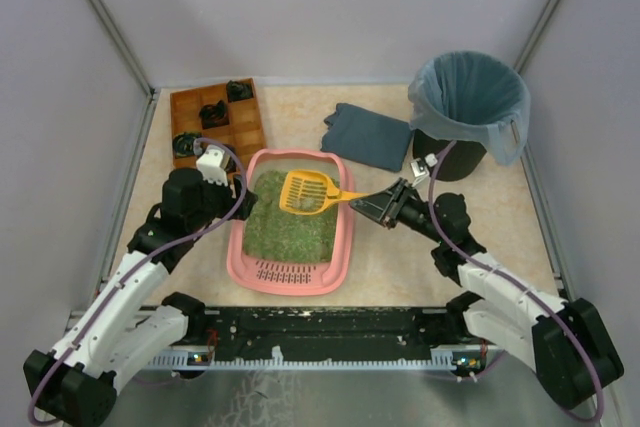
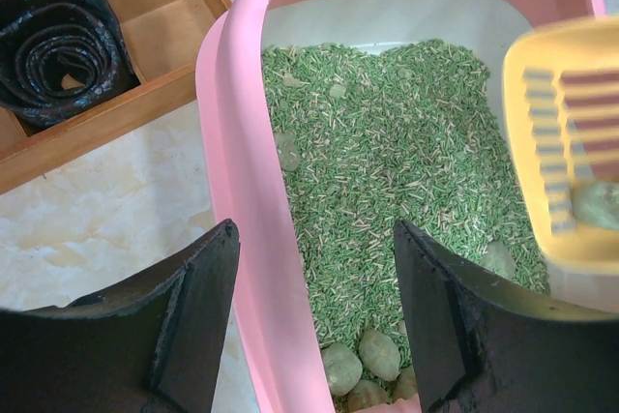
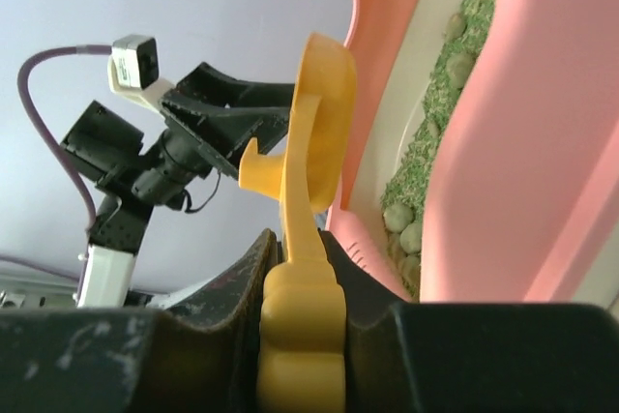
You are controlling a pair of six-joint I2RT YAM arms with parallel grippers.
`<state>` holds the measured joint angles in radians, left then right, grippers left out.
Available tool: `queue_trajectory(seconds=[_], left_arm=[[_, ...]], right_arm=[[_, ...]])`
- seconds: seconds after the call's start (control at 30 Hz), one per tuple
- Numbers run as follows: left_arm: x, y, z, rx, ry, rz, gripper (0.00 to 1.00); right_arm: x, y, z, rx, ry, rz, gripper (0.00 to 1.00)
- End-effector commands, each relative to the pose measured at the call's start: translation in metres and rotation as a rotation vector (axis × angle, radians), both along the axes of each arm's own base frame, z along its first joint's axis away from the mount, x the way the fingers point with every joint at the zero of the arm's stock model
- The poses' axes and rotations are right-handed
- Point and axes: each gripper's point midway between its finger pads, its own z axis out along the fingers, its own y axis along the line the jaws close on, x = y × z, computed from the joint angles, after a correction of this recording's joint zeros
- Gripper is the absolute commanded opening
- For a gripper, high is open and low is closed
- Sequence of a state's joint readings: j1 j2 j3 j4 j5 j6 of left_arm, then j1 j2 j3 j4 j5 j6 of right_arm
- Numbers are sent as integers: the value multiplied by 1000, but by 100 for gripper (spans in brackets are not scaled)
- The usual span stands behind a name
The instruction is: Clean the litter box
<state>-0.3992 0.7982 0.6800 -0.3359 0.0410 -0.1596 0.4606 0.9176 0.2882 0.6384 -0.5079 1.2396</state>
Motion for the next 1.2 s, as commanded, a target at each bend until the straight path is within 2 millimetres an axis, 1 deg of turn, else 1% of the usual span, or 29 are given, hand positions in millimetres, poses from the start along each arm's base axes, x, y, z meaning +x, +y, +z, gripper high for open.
queue_trajectory(seconds=[0.0, 0.03, 0.13, 0.17, 0.2, 0.3, 0.33, 0.37, 0.4, 0.43, 0.47, 0.5, 0.57, 0.6, 0.63, 0.67, 0.7, 0.77, 0.8, 0.83, 0.87, 0.93, 0.97, 1.0, 1.03, 1.07, 1.1, 1.13, 1.17], left_arm=[[2, -1, 5, -12, -26, -1, 71], [2, -2, 4, -12, -21, -5, 71], [2, -3, 4, -11, -16, -10, 71], [2, -2, 4, -10, -18, -5, 71], [2, -1, 5, -8, -21, 1, 71], [2, 1, 5, -7, -29, 11, 71], [2, 2, 5, -6, -28, 12, 71], [2, 1, 5, -6, -25, 9, 71], [2, 1, 4, -6, -22, 9, 71], [2, 1, 5, -6, -22, 7, 71], [3, 2, 5, -5, -25, 12, 71], [3, 2, 5, -4, -26, 15, 71], [3, 3, 5, -3, -29, 18, 71], [3, 3, 4, -3, -27, 19, 71], [3, 2, 4, -3, -24, 15, 72], [3, 2, 4, -4, -22, 12, 72], [3, 1, 2, -4, -15, 9, 71], [3, 1, 3, -3, -15, 7, 71], [3, 1, 3, -2, -17, 10, 71], [3, 2, 3, -2, -18, 17, 71], [3, 3, 4, -3, -23, 19, 71], [3, 2, 4, -3, -25, 17, 72], [3, 2, 4, -3, -24, 14, 72], [3, 2, 3, -4, -18, 12, 72], [3, 1, 3, -4, -14, 9, 71], [3, 1, 2, -3, -11, 7, 71], [3, 1, 3, -3, -12, 10, 71], [3, 2, 4, -2, -15, 17, 71], [3, 4, 4, -1, -20, 23, 71]], right_arm=[[-13, 22, 34, 15, -155, 158, 0], [-14, 23, 35, 21, -164, 167, 0], [8, -1, 17, 46, -47, -25, 0], [11, -6, 14, 51, -34, -64, 0], [10, -5, 15, 48, -36, -57, 0], [-8, 20, 27, 30, -107, 129, 0], [-14, 25, 31, 33, -133, 184, 0], [-13, 23, 32, 36, -143, 185, 0], [-6, 15, 27, 35, -119, 128, 0], [4, 4, 15, 28, -51, 45, 0], [11, -7, 11, 35, -19, -40, 0], [15, -12, 8, 36, -5, -86, 0], [8, 0, 14, 26, -36, -27, 0], [3, 11, 22, 19, -70, 43, 0], [-4, 18, 24, 13, -101, 113, 0], [-8, 20, 26, 21, -120, 150, 0], [-3, 15, 23, 30, -105, 112, 0], [14, -5, 3, 55, 13, -56, 0], [18, -12, -4, 60, 54, -110, 0], [17, -11, -2, 61, 53, -111, 0], [12, -2, 5, 53, 29, -63, 0], [-5, 24, 16, 4, -42, 104, 0], [-11, 33, 21, -15, -93, 174, 0], [-13, 35, 21, -16, -104, 198, 0], [-8, 30, 17, -20, -84, 157, 0], [2, 19, 9, -23, -44, 78, 0], [9, 8, 7, -14, -24, 3, 0], [13, 2, 5, -6, -12, -44, 0], [14, 1, 7, -1, -17, -55, 0]])
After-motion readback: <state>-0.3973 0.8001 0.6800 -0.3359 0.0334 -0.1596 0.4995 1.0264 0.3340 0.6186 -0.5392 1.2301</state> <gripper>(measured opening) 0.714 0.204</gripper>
